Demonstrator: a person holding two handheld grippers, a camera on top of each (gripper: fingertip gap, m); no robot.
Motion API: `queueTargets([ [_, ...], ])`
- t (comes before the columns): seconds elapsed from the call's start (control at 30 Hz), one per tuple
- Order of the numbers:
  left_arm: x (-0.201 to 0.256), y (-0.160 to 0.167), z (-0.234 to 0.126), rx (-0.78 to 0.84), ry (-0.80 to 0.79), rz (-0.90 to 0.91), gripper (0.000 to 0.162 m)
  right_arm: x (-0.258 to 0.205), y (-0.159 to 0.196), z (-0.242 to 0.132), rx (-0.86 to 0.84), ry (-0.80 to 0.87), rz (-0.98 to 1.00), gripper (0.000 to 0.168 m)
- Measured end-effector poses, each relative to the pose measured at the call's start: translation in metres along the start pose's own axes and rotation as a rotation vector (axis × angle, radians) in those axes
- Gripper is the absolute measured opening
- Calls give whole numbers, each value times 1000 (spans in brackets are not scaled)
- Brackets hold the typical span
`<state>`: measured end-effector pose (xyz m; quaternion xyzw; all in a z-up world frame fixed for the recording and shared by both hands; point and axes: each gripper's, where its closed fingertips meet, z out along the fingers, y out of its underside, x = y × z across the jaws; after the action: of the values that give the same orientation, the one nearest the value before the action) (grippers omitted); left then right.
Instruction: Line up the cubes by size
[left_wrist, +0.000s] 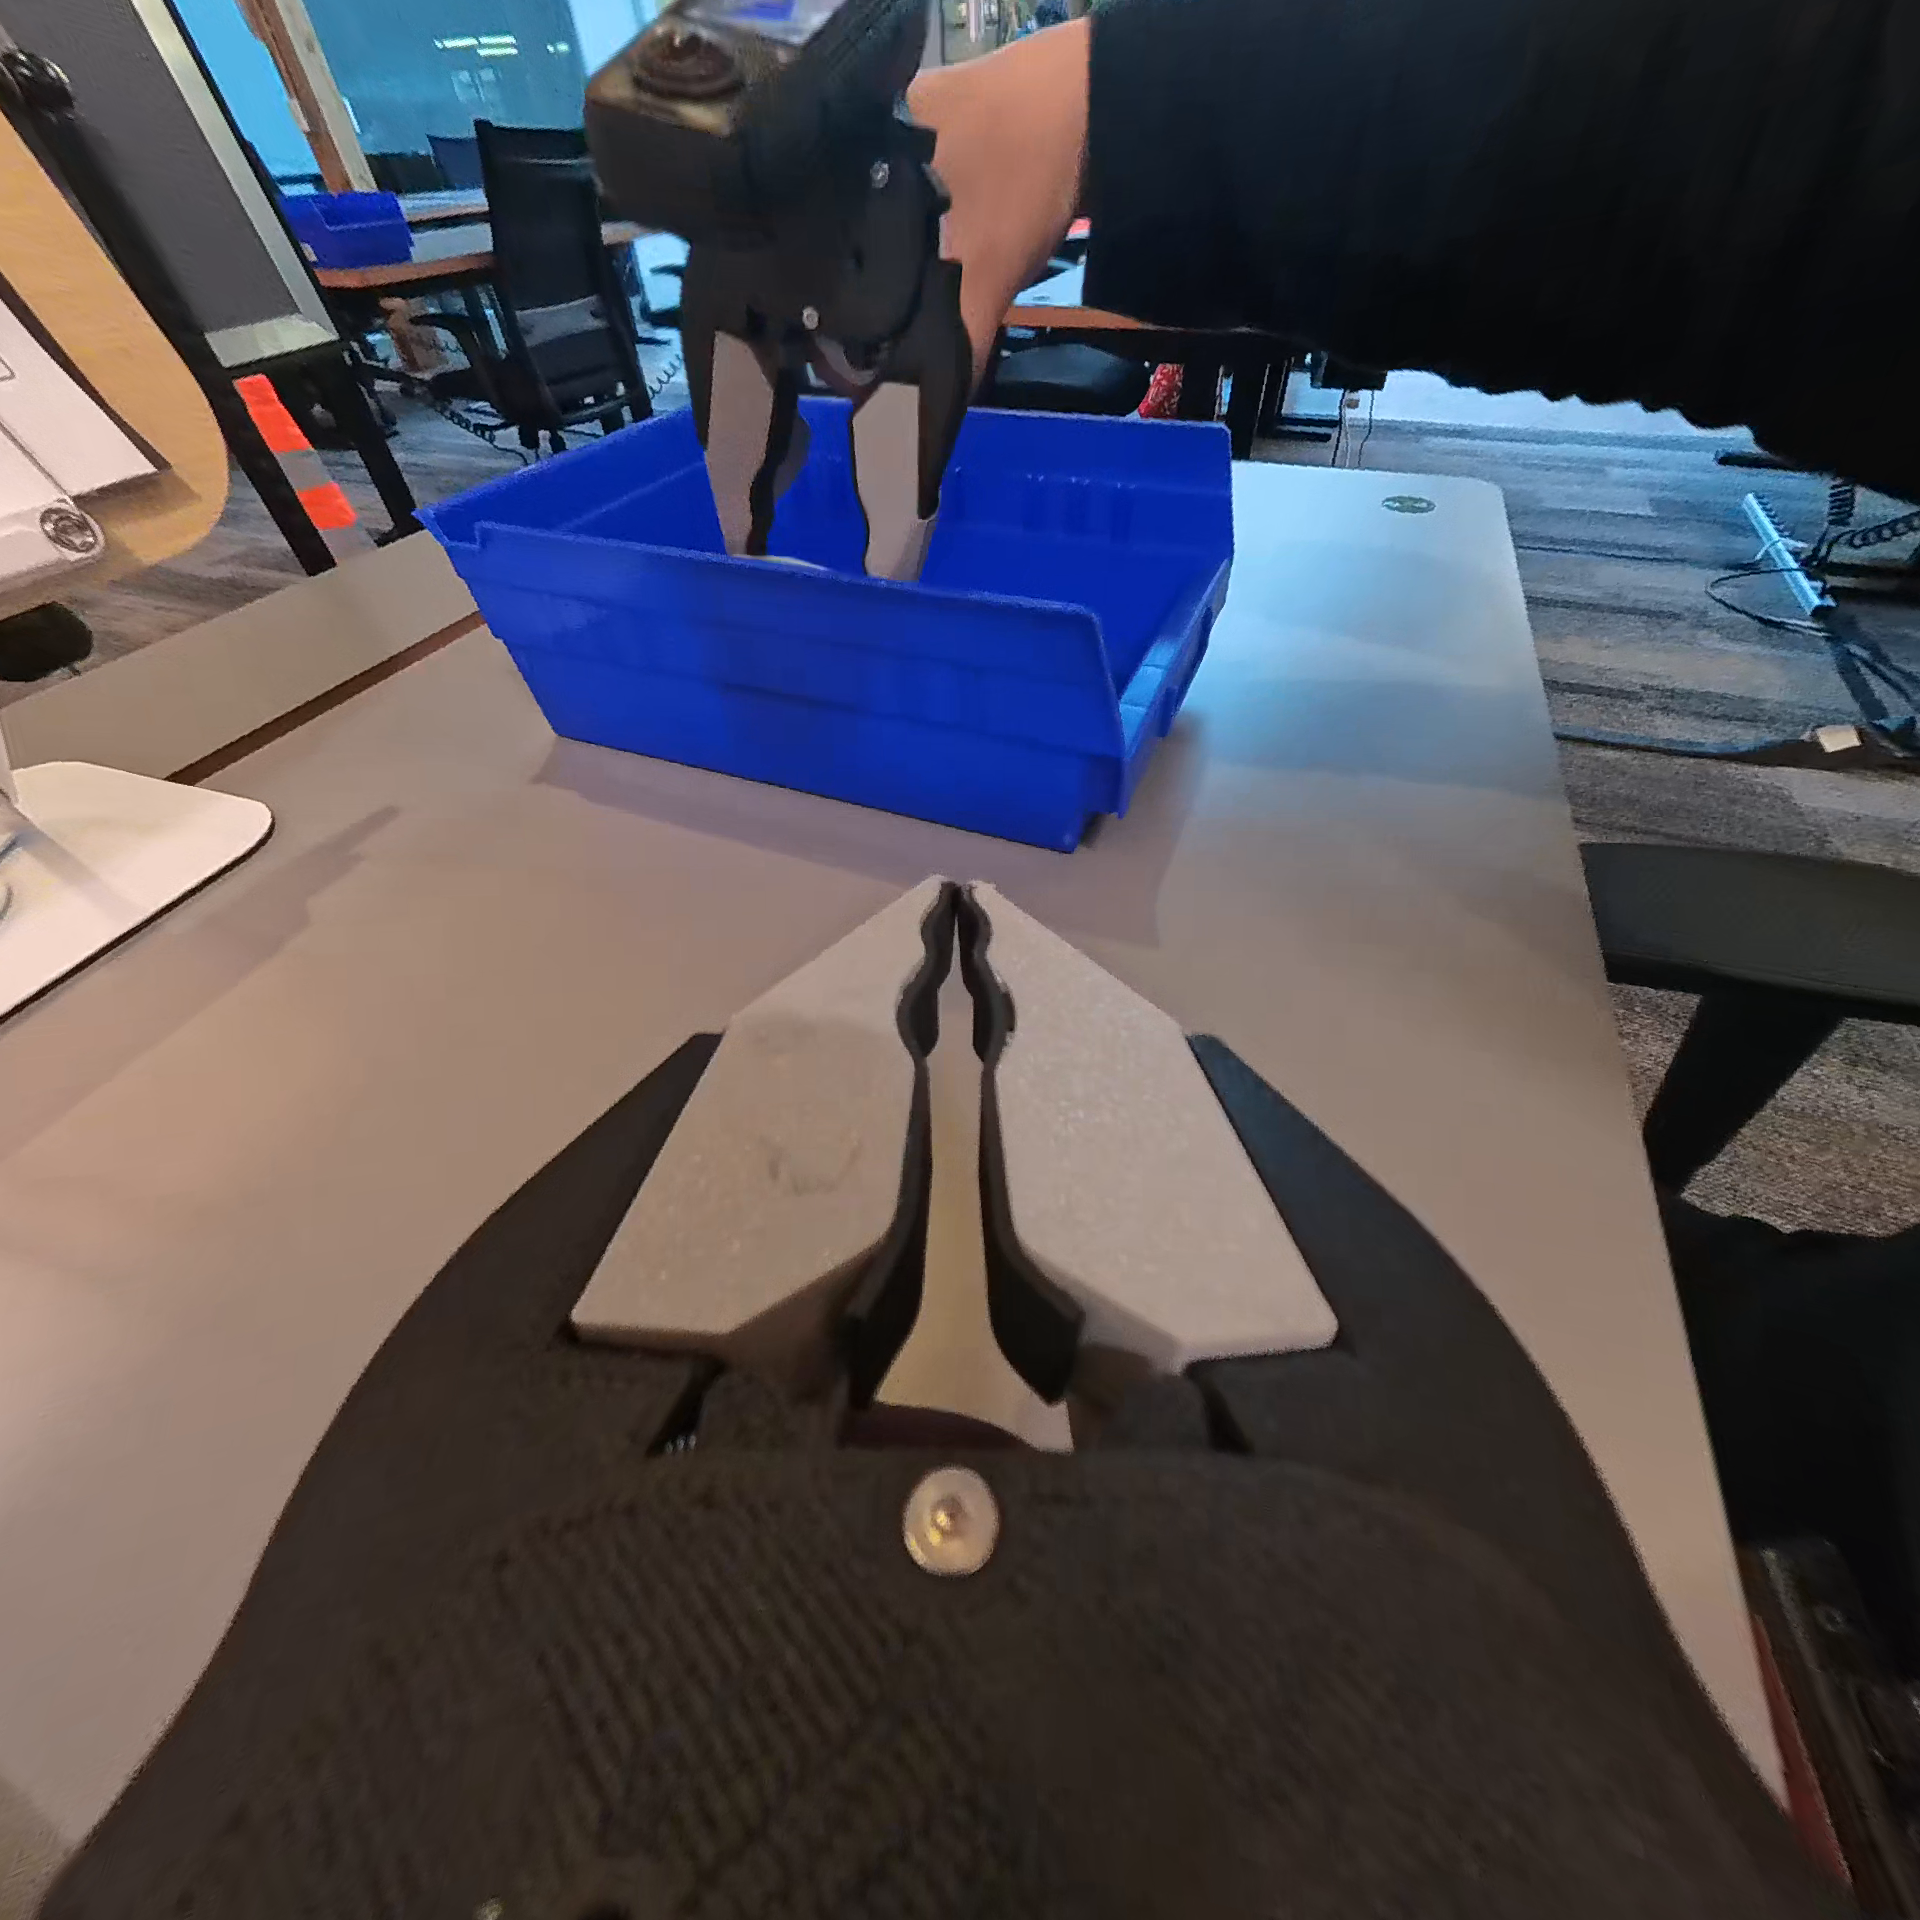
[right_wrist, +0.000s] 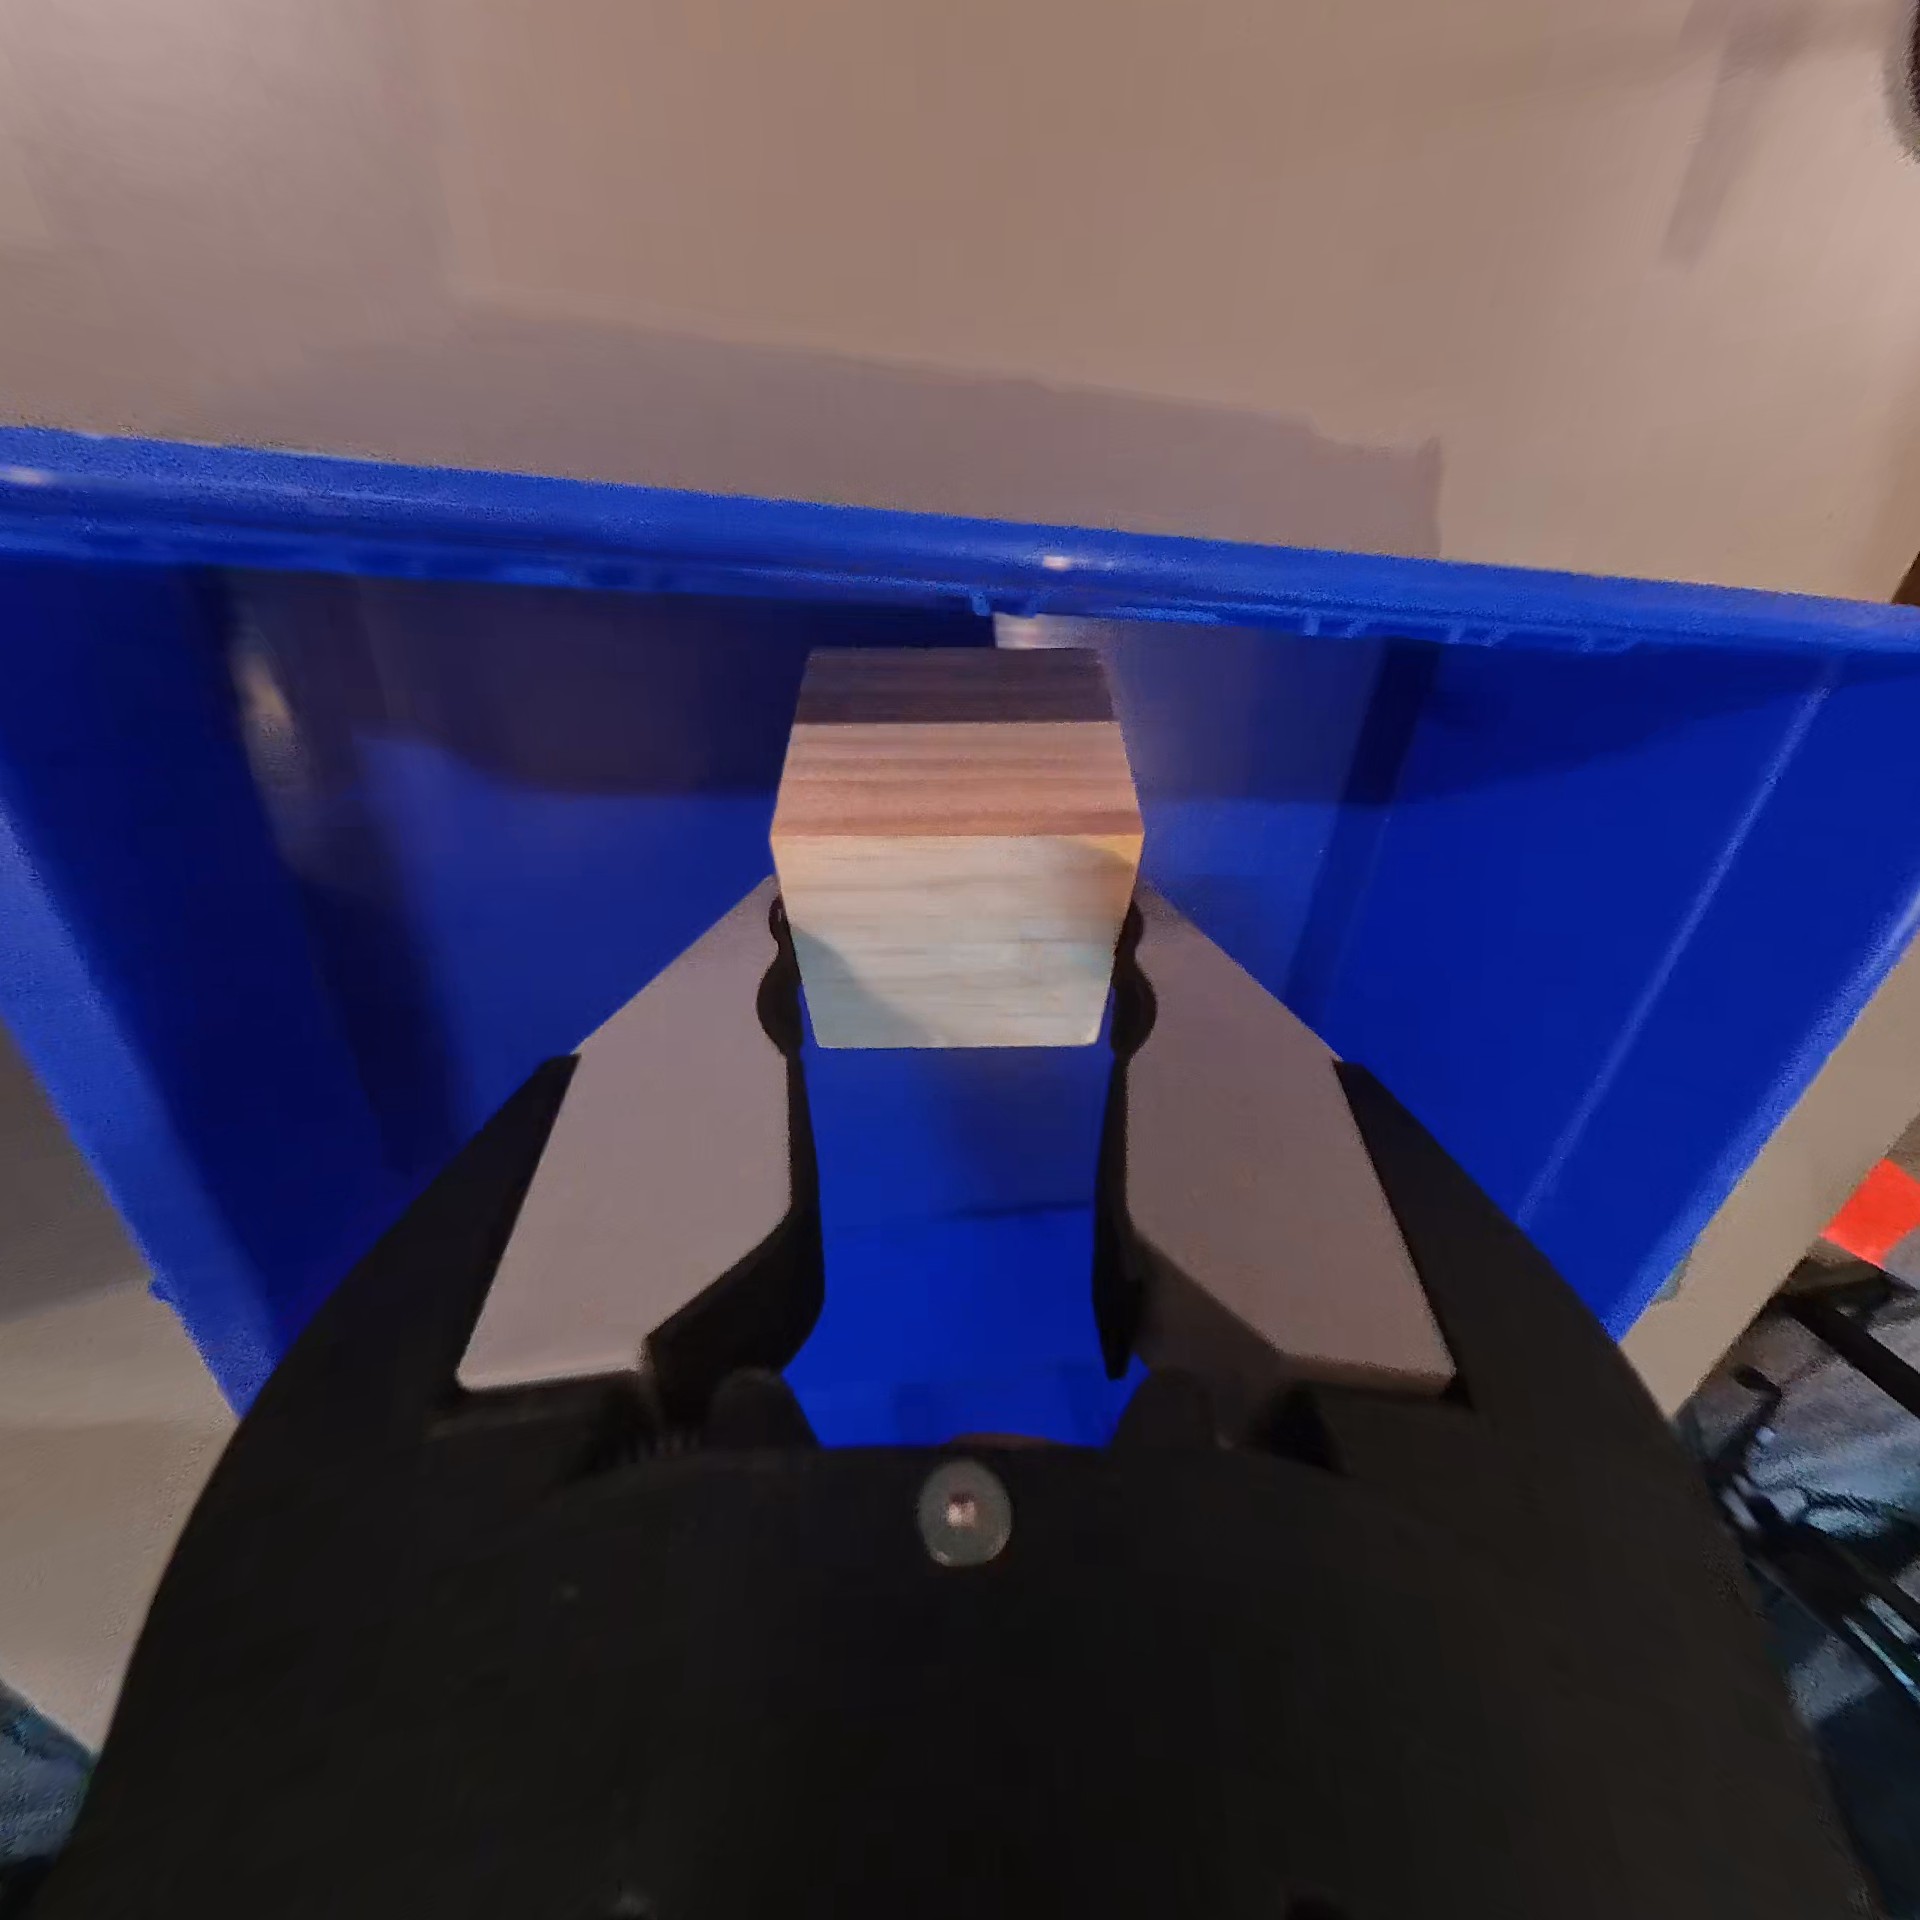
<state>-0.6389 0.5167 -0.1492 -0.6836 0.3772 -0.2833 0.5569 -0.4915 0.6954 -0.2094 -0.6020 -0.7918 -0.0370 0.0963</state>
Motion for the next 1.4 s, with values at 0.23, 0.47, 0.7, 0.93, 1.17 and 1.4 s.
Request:
queueTargets([
  [0.23, 0, 10, 6, -43, -5, 23, 0, -1, -2, 15, -107, -4, -33, 59],
  [0.47, 4, 11, 7, -38, 20, 14, 0, -10, -17, 2, 19, -33, 51, 68],
  [0.7, 8, 18, 12, -58, 34, 16, 12, -11, -51, -88, 390, 161, 161, 73],
  [0.93, 29, 17, 4, -44, 99, -45, 38, -72, -175, -190, 1012, 239, 291, 64],
  [1.17, 8, -31, -92, -109, 31, 231, 69, -121, -254, -127, 1131, 88, 192, 70],
  [1.4, -81, -47, -188, -315, -81, 349, 91, -131, -272, -77, 1088, -7, 199, 86],
])
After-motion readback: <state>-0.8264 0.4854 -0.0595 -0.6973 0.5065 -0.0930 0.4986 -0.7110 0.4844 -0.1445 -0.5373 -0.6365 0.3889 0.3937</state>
